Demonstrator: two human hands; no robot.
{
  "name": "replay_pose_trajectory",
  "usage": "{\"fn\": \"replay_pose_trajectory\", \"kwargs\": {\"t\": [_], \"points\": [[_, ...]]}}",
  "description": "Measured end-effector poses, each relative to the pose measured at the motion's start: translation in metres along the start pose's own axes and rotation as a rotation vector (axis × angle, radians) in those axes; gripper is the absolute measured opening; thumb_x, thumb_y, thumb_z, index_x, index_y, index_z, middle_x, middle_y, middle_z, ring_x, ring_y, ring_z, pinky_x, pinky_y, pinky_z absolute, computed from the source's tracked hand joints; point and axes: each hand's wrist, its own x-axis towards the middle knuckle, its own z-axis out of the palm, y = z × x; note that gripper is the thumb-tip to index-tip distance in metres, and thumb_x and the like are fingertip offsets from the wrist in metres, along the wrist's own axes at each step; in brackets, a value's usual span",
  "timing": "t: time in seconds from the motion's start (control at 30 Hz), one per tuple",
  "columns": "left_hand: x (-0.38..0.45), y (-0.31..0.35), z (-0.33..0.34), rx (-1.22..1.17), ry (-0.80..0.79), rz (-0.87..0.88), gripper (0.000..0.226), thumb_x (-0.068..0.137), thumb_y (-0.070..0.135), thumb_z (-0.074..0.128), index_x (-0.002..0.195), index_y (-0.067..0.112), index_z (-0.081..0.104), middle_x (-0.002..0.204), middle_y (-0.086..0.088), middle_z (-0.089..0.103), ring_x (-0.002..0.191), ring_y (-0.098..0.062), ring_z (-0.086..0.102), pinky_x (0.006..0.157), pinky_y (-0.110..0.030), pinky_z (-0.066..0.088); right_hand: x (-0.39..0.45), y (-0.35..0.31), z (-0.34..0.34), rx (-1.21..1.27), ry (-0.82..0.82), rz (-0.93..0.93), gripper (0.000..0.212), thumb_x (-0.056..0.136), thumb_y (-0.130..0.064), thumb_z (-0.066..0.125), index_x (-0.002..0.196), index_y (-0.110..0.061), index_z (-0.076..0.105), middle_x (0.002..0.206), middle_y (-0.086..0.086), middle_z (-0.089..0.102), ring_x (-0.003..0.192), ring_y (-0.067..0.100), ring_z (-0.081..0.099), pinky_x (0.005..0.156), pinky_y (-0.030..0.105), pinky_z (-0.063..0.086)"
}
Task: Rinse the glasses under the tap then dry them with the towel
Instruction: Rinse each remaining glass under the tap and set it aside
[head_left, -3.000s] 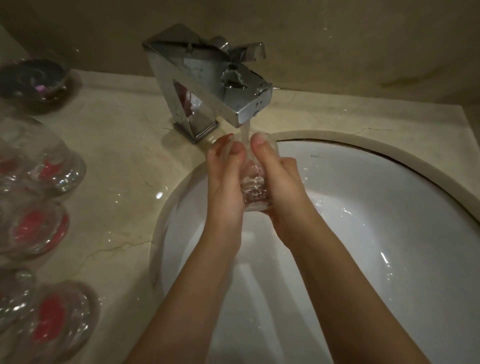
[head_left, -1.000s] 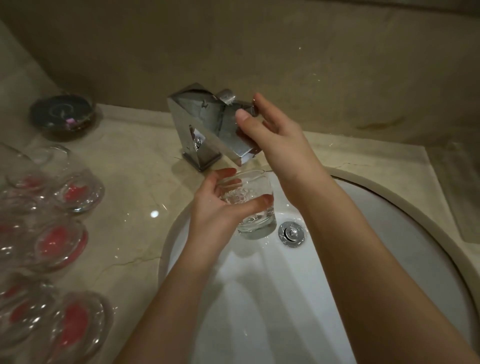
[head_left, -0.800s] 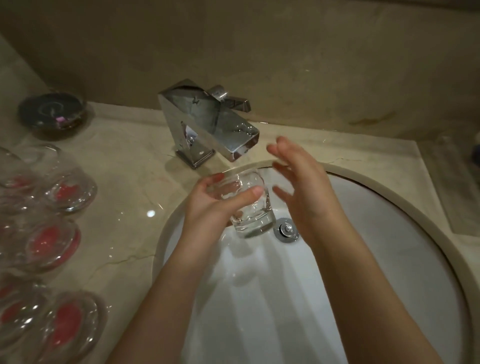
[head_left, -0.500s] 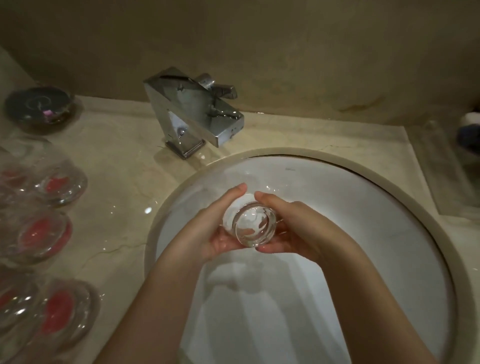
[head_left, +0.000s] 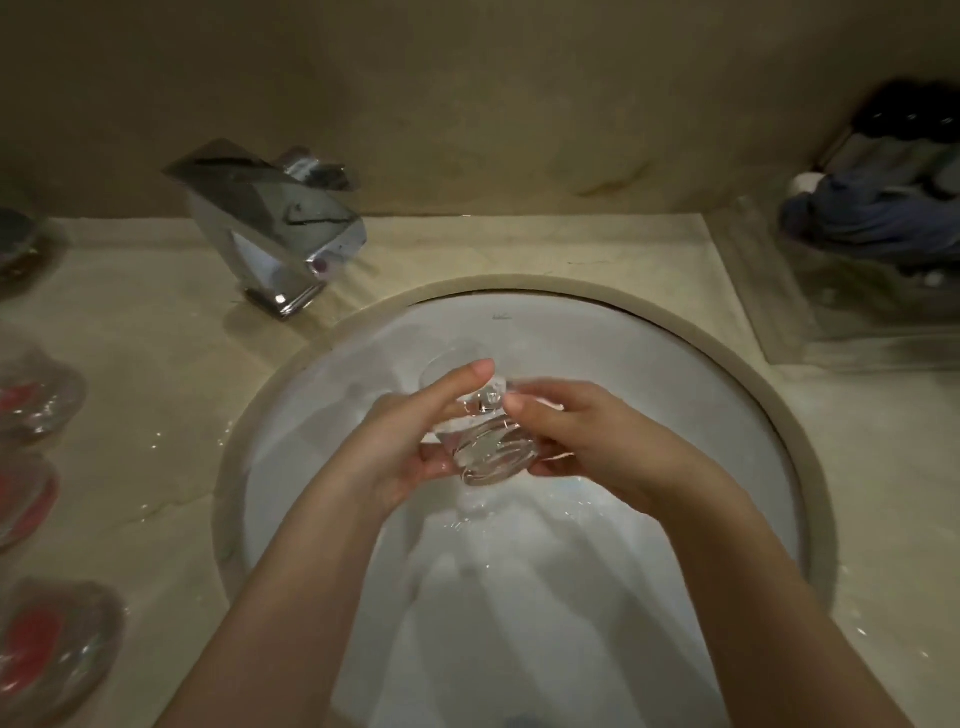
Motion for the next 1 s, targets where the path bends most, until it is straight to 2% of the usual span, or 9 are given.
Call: {"fn": "replay_pose_trajectory", "kwargs": {"t": [0.1, 0.2, 0.3, 0.43, 0.5, 0.6, 0.67, 0.9, 1.0], "points": [[-0.002, 0.009, 0.029, 0.078, -0.067, 0.163, 0.07, 0.048, 0.032, 0.093, 0.109, 0.01, 0.066, 0.096, -0.011, 0.075, 0.076, -0.021, 0.072, 0.074, -0.035, 0.058, -0.026, 0.008, -0.03, 0.029, 0.082, -0.169, 0.062, 0.074, -0.032, 0.073, 0.128, -0.048, 0.045, 0.104, 0.009, 0.069, 0.094, 0.016, 0.066, 0.09, 0.034, 0.055], [-0.001, 0.017, 0.067, 0.19, -0.15, 0.312, 0.084, 0.031, 0.035, 0.089, 0.11, 0.022, 0.066, 0.104, -0.008, 0.073, 0.09, -0.019, 0.072, 0.082, -0.036, 0.058, -0.058, 0.012, -0.061, 0.06, 0.223, -0.348, 0.064, 0.068, -0.017, 0.082, 0.12, -0.037, 0.051, 0.127, 0.004, 0.057, 0.109, 0.01, 0.062, 0.083, 0.032, 0.057], [-0.005, 0.023, 0.11, 0.319, -0.292, 0.472, 0.082, 0.029, 0.033, 0.09, 0.109, 0.032, 0.067, 0.107, 0.002, 0.071, 0.096, -0.01, 0.071, 0.081, -0.024, 0.056, -0.097, 0.009, -0.095, -0.016, 0.351, -0.396, 0.062, 0.059, -0.014, 0.081, 0.113, -0.028, 0.052, 0.122, 0.004, 0.058, 0.093, 0.007, 0.068, 0.077, 0.021, 0.054], [-0.015, 0.024, 0.17, 0.61, -0.374, 0.665, 0.087, 0.037, 0.024, 0.1, 0.115, 0.037, 0.063, 0.108, 0.013, 0.07, 0.103, 0.006, 0.062, 0.084, -0.017, 0.053, -0.149, 0.007, -0.139, -0.271, 0.506, -0.335, 0.087, 0.043, -0.034, 0.083, 0.123, -0.039, 0.049, 0.115, -0.003, 0.064, 0.1, 0.008, 0.066, 0.083, 0.025, 0.054], [-0.017, 0.022, 0.2, 0.679, -0.393, 0.724, 0.087, 0.041, 0.024, 0.099, 0.119, 0.038, 0.062, 0.109, 0.015, 0.069, 0.104, 0.003, 0.061, 0.086, -0.018, 0.052, -0.168, 0.006, -0.157, -0.517, 0.581, -0.259, 0.097, 0.044, -0.032, 0.086, 0.134, -0.035, 0.047, 0.113, -0.01, 0.064, 0.103, 0.005, 0.063, 0.092, 0.024, 0.051], [-0.012, 0.02, 0.243, 0.761, -0.419, 0.771, 0.089, 0.042, 0.024, 0.099, 0.122, 0.034, 0.06, 0.108, 0.016, 0.067, 0.101, 0.002, 0.062, 0.09, -0.021, 0.051, -0.187, 0.005, -0.184, -0.862, 0.643, -0.169, 0.089, 0.056, -0.029, 0.087, 0.137, -0.026, 0.051, 0.109, -0.018, 0.059, 0.096, -0.005, 0.053, 0.082, 0.007, 0.037], [-0.008, 0.019, 0.268, 0.831, -0.429, 0.803, 0.09, 0.042, 0.027, 0.098, 0.124, 0.031, 0.06, 0.108, 0.014, 0.066, 0.099, -0.002, 0.063, 0.091, -0.026, 0.052, -0.192, 0.009, -0.204, -1.036, 0.668, -0.107, 0.089, 0.059, -0.038, 0.086, 0.139, -0.026, 0.049, 0.124, -0.009, 0.06, 0.113, 0.006, 0.048, 0.08, 0.013, 0.028], [0.015, 0.013, 0.33, 0.957, -0.395, 0.837, 0.089, 0.043, 0.028, 0.098, 0.124, 0.024, 0.061, 0.111, 0.006, 0.066, 0.1, -0.012, 0.064, 0.091, -0.034, 0.053, -0.188, 0.028, -0.262, -1.144, 0.688, -0.031, 0.089, 0.06, -0.038, 0.086, 0.139, -0.024, 0.047, 0.129, 0.001, 0.058, 0.13, 0.021, 0.031, 0.105, 0.035, 0.032], [0.024, 0.013, 0.347, 1.011, -0.355, 0.854, 0.089, 0.045, 0.03, 0.096, 0.125, 0.022, 0.059, 0.113, 0.004, 0.065, 0.103, -0.012, 0.061, 0.09, -0.03, 0.052, -0.186, 0.031, -0.278, -1.122, 0.671, -0.028, 0.089, 0.061, -0.035, 0.087, 0.14, -0.022, 0.046, 0.131, 0.0, 0.057, 0.131, 0.021, 0.031, 0.104, 0.033, 0.033]]}}
